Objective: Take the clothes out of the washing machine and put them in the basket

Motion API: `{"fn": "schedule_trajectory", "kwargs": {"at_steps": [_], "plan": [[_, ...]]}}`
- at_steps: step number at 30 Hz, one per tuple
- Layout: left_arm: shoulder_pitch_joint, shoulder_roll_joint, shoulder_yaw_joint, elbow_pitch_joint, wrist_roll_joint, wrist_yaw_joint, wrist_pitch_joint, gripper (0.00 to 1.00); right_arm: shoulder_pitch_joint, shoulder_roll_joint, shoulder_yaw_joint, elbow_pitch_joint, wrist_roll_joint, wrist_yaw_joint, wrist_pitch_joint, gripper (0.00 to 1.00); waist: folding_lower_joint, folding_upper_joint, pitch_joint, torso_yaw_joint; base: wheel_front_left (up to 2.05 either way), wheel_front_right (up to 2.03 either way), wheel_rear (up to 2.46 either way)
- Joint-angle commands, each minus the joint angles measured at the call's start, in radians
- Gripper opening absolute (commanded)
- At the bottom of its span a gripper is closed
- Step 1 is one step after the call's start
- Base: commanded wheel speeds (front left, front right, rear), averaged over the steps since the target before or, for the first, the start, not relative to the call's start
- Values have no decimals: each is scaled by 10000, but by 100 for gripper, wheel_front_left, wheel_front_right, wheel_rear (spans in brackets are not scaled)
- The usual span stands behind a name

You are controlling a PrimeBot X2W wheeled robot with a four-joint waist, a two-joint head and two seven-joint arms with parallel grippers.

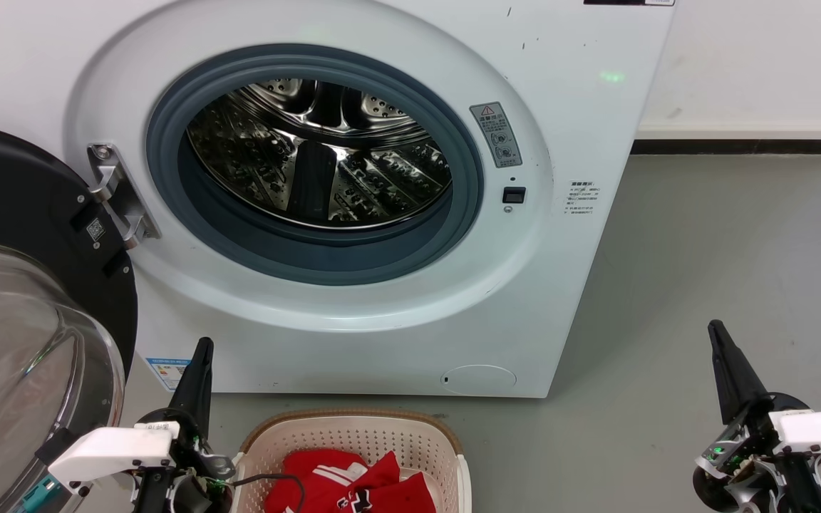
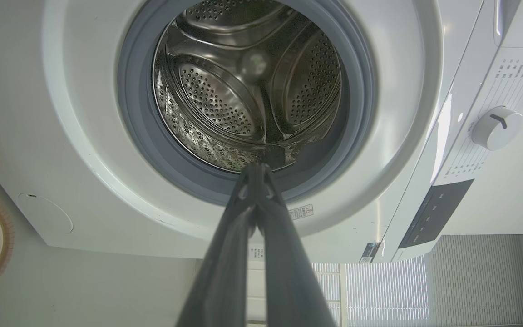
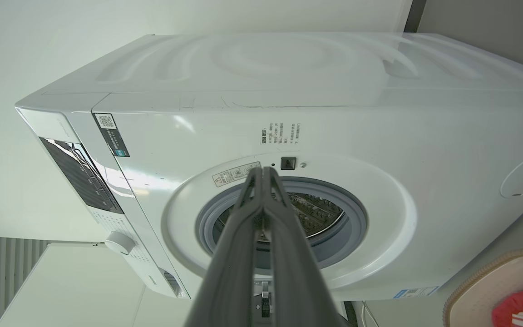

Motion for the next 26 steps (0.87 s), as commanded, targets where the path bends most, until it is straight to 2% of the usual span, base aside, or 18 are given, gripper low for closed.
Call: {"fn": "schedule_trajectory", "kwargs": {"at_steps": [1,26], "plan": [[-65,-10,36,-35,-40,-42,32,0,-134,32,-21,19,-30,0,45,0,0,-1,0,1,0,0,0],[-60,-10,32,-37,-42,-42,31,0,-144,80,-102,24,-101,0,94,0,0,-1,0,1,0,0,0]]}}
